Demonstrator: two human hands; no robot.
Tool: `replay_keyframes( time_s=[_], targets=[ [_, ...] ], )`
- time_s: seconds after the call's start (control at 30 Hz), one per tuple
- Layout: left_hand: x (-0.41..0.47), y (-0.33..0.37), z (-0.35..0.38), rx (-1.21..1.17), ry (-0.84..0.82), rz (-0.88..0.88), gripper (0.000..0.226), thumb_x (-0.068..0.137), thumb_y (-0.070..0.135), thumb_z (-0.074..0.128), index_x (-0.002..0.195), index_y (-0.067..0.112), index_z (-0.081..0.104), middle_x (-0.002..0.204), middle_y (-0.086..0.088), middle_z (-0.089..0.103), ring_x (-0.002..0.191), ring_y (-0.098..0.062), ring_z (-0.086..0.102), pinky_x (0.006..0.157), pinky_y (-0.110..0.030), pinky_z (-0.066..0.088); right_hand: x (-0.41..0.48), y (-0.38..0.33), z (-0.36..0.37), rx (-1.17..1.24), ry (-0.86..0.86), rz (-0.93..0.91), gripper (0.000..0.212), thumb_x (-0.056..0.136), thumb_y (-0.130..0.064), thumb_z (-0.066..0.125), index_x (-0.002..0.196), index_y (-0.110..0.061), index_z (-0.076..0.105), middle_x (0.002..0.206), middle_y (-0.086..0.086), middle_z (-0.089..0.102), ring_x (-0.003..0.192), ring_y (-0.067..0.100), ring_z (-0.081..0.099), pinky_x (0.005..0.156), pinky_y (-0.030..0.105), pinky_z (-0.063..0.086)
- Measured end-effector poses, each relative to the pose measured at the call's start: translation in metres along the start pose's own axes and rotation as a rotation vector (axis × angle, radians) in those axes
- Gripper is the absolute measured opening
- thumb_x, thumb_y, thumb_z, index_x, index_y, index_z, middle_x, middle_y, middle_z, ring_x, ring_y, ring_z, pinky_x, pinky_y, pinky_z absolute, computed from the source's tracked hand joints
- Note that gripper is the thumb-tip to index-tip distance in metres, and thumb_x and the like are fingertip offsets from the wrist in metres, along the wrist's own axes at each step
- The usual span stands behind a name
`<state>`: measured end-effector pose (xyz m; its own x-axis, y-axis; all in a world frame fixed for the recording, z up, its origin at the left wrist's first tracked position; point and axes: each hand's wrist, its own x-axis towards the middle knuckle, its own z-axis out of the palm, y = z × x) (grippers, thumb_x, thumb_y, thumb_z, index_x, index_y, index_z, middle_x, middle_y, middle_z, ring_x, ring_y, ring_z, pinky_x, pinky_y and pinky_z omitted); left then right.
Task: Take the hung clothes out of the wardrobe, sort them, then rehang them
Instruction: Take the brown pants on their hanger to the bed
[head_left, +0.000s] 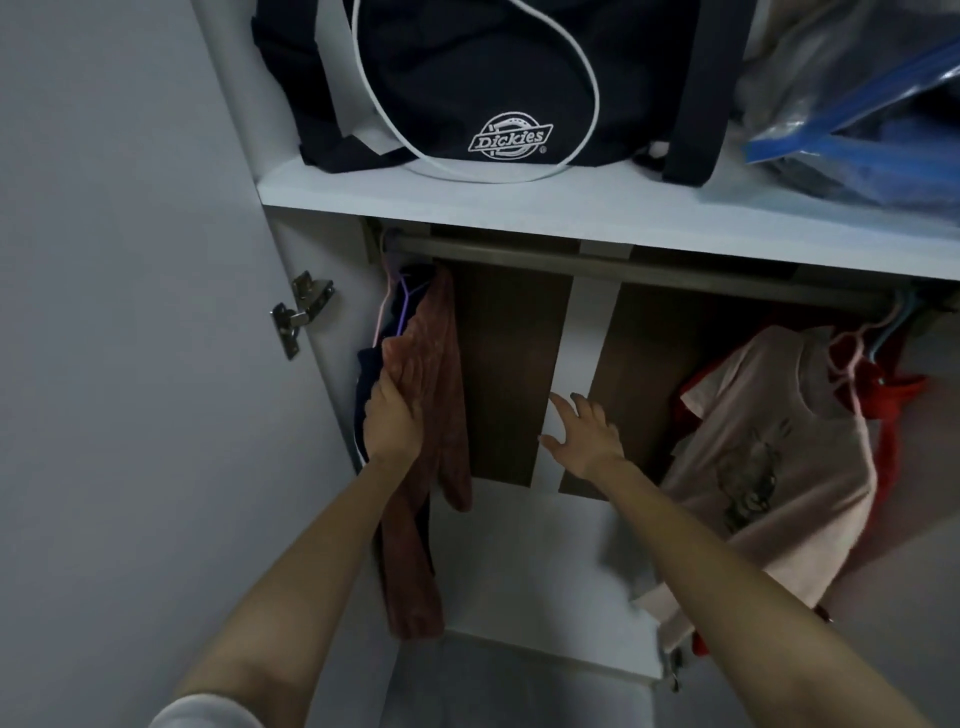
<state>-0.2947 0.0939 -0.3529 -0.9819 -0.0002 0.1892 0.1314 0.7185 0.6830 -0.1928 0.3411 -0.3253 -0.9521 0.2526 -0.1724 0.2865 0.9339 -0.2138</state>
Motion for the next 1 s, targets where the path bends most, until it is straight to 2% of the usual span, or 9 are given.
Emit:
replay_keyframes(
  time_s=[0.13,0.23,0.3,0.37,0.5,0.6,0.73,0.9,1.0],
  targets=[
    [0.019,0.007,0.001,0.011,-0.020,-0.051,0.040,0.104,0.022,0.045,0.134,-0.004,0.044,0.124,-0.025,0.056,0.106,-0.039,0.057,0.083,-0.046,0.049,0.018,-0.011,-0.001,0.000,0.007,-0.003,0.072,0.099,-0.052,0.044,0.156,-0.028,0.007,0.163,0.007,0.011,0.149,0.030,0.008,0.115,0.050,0.023],
    [0.036,0.014,0.001,-0.015,-0.011,-0.094,0.025,0.104,0.018,0.045,0.113,-0.004,0.053,0.109,-0.025,0.060,0.095,-0.038,0.060,0.068,-0.037,0.043,0.023,-0.011,0.001,0.010,0.004,-0.012,0.072,0.098,-0.051,0.045,0.156,-0.028,0.009,0.162,0.007,0.015,0.148,0.030,0.011,0.114,0.050,0.025],
    [0.044,0.015,0.002,-0.072,0.013,-0.118,0.020,0.104,0.013,0.044,0.103,-0.003,0.056,0.101,-0.025,0.062,0.088,-0.038,0.061,0.063,-0.037,0.042,0.025,-0.007,0.001,0.013,0.001,-0.011,0.072,0.098,-0.050,0.045,0.156,-0.029,0.009,0.161,0.007,0.016,0.147,0.030,0.013,0.113,0.050,0.027],
    [0.045,0.017,0.003,-0.149,0.042,-0.104,0.018,0.103,0.007,0.042,0.092,0.003,0.055,0.091,-0.021,0.062,0.076,-0.034,0.058,0.059,-0.035,0.041,0.027,-0.003,-0.001,0.013,-0.005,-0.001,0.072,0.098,-0.050,0.045,0.156,-0.029,0.008,0.161,0.007,0.017,0.147,0.030,0.014,0.113,0.050,0.027],
    [0.040,0.025,0.001,-0.237,0.096,-0.083,0.039,0.103,0.003,0.040,0.068,0.019,0.037,0.068,0.001,0.047,0.058,-0.014,0.044,0.048,-0.024,0.031,0.031,0.004,-0.005,0.025,0.003,0.019,0.072,0.098,-0.049,0.047,0.156,-0.029,0.009,0.159,0.007,0.020,0.146,0.030,0.017,0.112,0.052,0.028],
    [0.036,0.034,-0.001,-0.307,0.103,-0.078,0.039,0.103,0.003,0.040,0.067,0.020,0.039,0.065,0.003,0.046,0.056,-0.007,0.042,0.051,-0.024,0.032,0.030,0.007,-0.009,0.031,0.011,0.022,0.071,0.099,-0.049,0.046,0.156,-0.028,0.010,0.159,0.007,0.022,0.146,0.030,0.018,0.112,0.052,0.028],
    [0.029,0.051,-0.012,-0.362,0.107,-0.029,0.037,0.103,0.003,0.040,0.070,0.019,0.041,0.067,0.004,0.047,0.057,-0.006,0.043,0.044,-0.012,0.033,0.025,0.009,-0.010,0.044,0.021,0.020,0.071,0.099,-0.048,0.046,0.156,-0.028,0.010,0.158,0.007,0.023,0.145,0.030,0.019,0.111,0.051,0.029],
    [0.010,0.061,-0.024,-0.371,0.052,0.119,0.028,0.102,0.006,0.045,0.076,0.016,0.047,0.066,0.005,0.049,0.056,-0.004,0.044,0.048,-0.013,0.034,0.012,0.012,-0.006,0.060,0.025,0.015,0.071,0.099,-0.048,0.047,0.156,-0.027,0.011,0.158,0.007,0.024,0.145,0.030,0.021,0.111,0.052,0.030],
    [-0.007,0.055,-0.029,-0.327,-0.014,0.176,0.024,0.103,0.010,0.047,0.079,0.009,0.053,0.068,-0.002,0.055,0.057,-0.010,0.048,0.048,-0.014,0.037,0.002,0.016,-0.004,0.085,0.045,0.009,0.071,0.099,-0.047,0.048,0.156,-0.027,0.011,0.159,0.007,0.023,0.145,0.030,0.021,0.111,0.053,0.030]
  ],
)
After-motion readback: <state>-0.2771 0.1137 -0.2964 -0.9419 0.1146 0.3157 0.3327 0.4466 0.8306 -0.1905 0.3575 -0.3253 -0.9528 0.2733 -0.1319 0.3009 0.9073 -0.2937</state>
